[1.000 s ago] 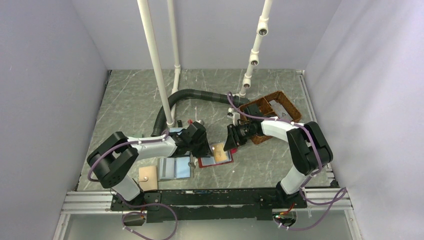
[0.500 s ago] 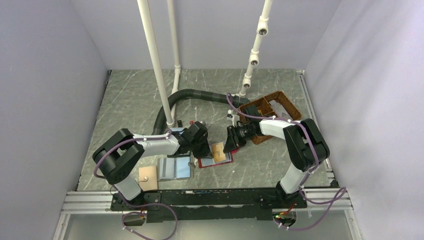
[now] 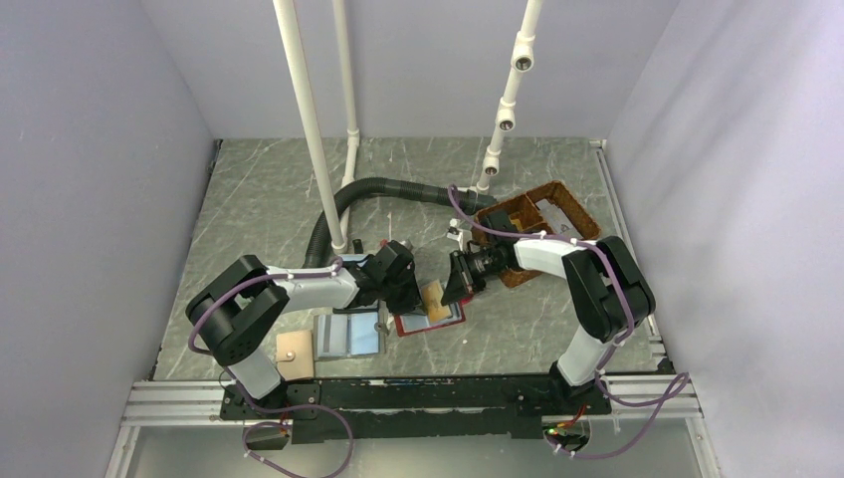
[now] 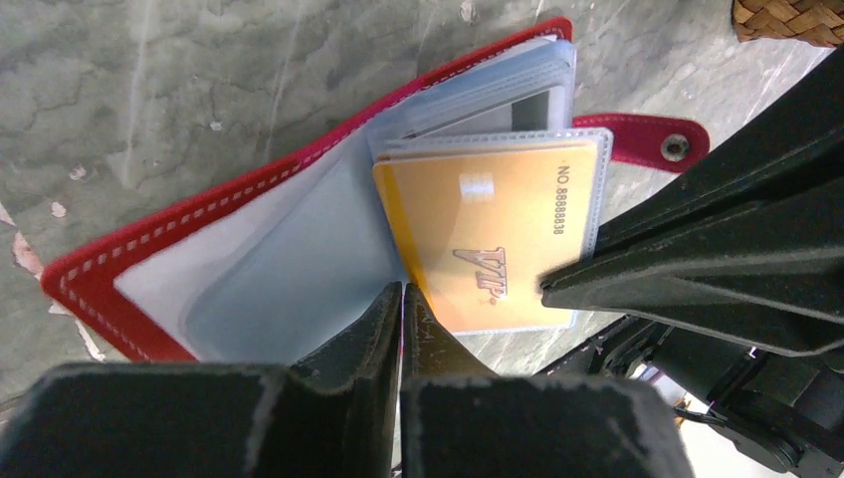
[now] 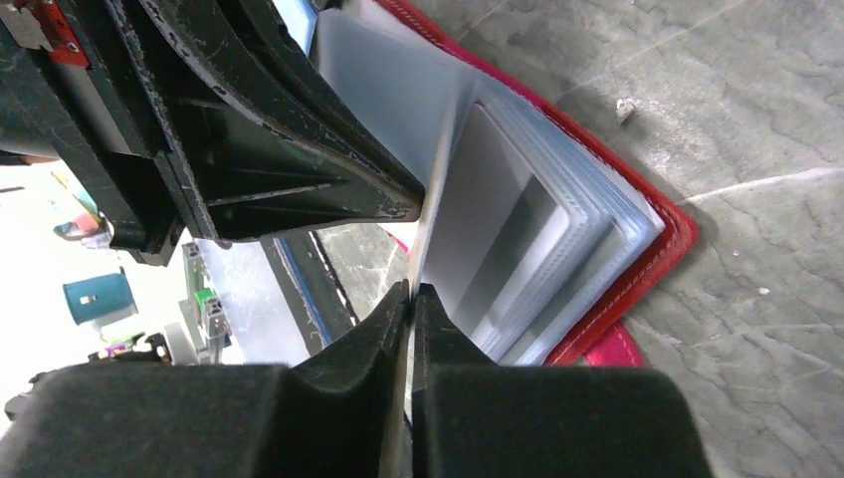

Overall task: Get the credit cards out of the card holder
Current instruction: Remove the credit card from the card holder.

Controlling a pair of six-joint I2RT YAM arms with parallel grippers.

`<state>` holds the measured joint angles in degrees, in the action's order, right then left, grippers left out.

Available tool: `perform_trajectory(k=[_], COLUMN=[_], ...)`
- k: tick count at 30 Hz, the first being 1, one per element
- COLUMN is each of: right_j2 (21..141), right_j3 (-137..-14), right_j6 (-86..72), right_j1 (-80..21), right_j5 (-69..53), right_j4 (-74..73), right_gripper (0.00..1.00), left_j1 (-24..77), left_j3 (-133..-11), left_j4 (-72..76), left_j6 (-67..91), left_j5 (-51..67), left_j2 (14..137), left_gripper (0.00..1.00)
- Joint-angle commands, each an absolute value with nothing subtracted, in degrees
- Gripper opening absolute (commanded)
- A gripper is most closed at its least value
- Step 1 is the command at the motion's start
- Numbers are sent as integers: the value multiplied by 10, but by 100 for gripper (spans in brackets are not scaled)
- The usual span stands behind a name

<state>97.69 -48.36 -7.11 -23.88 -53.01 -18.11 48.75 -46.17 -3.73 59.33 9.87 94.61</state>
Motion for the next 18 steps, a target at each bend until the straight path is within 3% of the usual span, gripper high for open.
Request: perform_trajectory(k=[1, 6, 18], right_j2=[984, 959, 897], right_j3=[-512, -504, -468], right_j6=[-61, -57, -61], right_j1=[-241, -239, -216], right_j5=[-532, -517, -663], right_j4=[-188, -186, -131], right_gripper=[1, 0, 0], left_j1=[486, 483, 475], left_j3=[-453, -430, -293], left_j4=[6, 1, 203], left_j6=[603, 620, 712], left_j5=[111, 89, 92], left_j2=[931, 873, 748], left_gripper=[9, 13, 41])
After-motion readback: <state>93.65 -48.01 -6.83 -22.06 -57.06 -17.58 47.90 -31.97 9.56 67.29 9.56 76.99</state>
